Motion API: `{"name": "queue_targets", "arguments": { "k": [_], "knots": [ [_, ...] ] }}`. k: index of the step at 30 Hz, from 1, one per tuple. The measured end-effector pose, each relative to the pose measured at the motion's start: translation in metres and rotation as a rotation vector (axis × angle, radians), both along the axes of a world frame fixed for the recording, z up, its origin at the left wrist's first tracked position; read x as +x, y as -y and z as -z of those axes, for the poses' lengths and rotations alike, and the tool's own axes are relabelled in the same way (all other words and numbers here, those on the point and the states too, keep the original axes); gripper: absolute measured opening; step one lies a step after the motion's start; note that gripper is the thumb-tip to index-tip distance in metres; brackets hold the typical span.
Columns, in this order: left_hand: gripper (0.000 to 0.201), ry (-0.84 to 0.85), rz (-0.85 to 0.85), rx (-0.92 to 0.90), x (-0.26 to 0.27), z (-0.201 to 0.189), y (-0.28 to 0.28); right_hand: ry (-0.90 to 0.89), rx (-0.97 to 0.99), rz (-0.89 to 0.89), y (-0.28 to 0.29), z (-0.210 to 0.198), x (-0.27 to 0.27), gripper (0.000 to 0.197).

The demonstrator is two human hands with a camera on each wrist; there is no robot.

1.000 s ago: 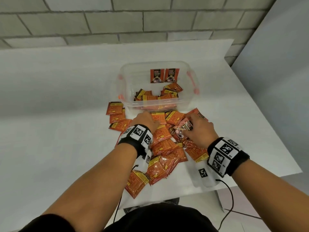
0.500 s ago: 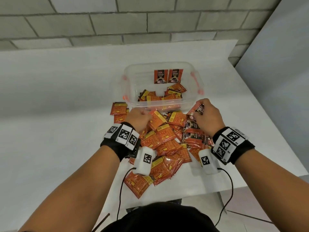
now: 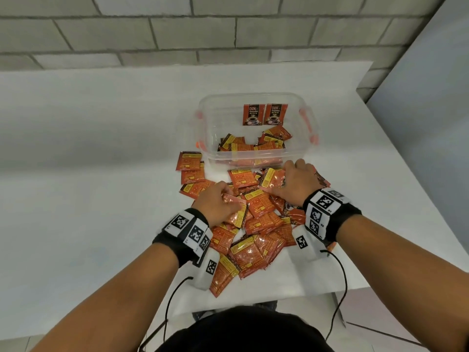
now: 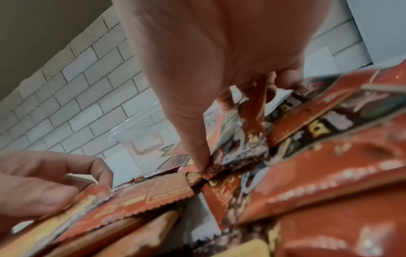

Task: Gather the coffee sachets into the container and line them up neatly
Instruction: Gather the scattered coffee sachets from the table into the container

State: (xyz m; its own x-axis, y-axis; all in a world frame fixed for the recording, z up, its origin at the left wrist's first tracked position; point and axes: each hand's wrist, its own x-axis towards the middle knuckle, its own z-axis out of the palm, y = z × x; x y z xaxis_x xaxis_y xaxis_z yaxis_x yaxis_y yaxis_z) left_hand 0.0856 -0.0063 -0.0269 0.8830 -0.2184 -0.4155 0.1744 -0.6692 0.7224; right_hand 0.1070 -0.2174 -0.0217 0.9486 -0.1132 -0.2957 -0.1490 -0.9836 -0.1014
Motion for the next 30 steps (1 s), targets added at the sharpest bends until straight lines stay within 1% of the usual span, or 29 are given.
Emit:
{"name": "queue_targets", "arguments": {
  "k": [1, 3, 4, 6, 9, 11, 14, 16, 17, 19, 21, 24, 27, 30],
  "knots": [
    [0.035, -0.003, 0.012, -0.006, -0.001, 0.001, 0.0, 0.039, 0.019, -0.014, -0.001, -0.001, -0.001, 0.079],
    [0.054, 0.0, 0.04, 0.03, -0.002, 0.004, 0.001, 0.094, 0.09, -0.031, -0.002, -0.002, -0.003, 0.063],
    [0.06, 0.002, 0.05, 0.056, -0.002, 0.004, 0.001, 0.101, 0.14, -0.03, -0.002, -0.002, -0.003, 0.055],
    [0.067, 0.014, 0.049, 0.098, -0.003, 0.005, 0.003, 0.091, 0.25, -0.017, -0.001, -0.001, -0.004, 0.05],
    [0.066, 0.053, 0.069, 0.18, -0.006, 0.002, 0.006, 0.116, 0.364, -0.026, 0.0, -0.002, -0.006, 0.054],
    [0.064, 0.073, 0.088, 0.219, -0.007, 0.001, 0.007, 0.117, 0.436, -0.023, 0.001, -0.005, -0.008, 0.054],
    [0.059, 0.093, 0.115, 0.229, -0.01, 0.001, 0.009, 0.099, 0.518, 0.027, 0.007, -0.012, -0.01, 0.05],
    [0.054, 0.091, 0.13, 0.224, -0.011, 0.001, 0.009, 0.121, 0.565, 0.053, 0.015, -0.021, -0.012, 0.045],
    [0.053, 0.093, 0.138, 0.227, -0.011, 0.0, 0.009, 0.128, 0.56, 0.06, 0.02, -0.025, -0.013, 0.044],
    [0.053, 0.103, 0.152, 0.237, -0.011, -0.001, 0.009, 0.105, 0.49, 0.064, 0.034, -0.032, -0.016, 0.046],
    [0.059, 0.114, 0.167, 0.256, -0.011, -0.001, 0.009, 0.027, 0.402, 0.05, 0.045, -0.032, -0.021, 0.05],
    [0.073, 0.116, 0.198, 0.315, -0.009, -0.002, 0.009, -0.07, 0.304, -0.025, 0.05, -0.022, -0.028, 0.059],
    [0.08, 0.105, 0.222, 0.362, -0.008, -0.003, 0.011, -0.084, 0.253, -0.071, 0.047, -0.015, -0.031, 0.067],
    [0.079, 0.098, 0.222, 0.408, -0.006, -0.004, 0.012, -0.087, 0.207, -0.078, 0.045, -0.012, -0.029, 0.073]
  ]
}}
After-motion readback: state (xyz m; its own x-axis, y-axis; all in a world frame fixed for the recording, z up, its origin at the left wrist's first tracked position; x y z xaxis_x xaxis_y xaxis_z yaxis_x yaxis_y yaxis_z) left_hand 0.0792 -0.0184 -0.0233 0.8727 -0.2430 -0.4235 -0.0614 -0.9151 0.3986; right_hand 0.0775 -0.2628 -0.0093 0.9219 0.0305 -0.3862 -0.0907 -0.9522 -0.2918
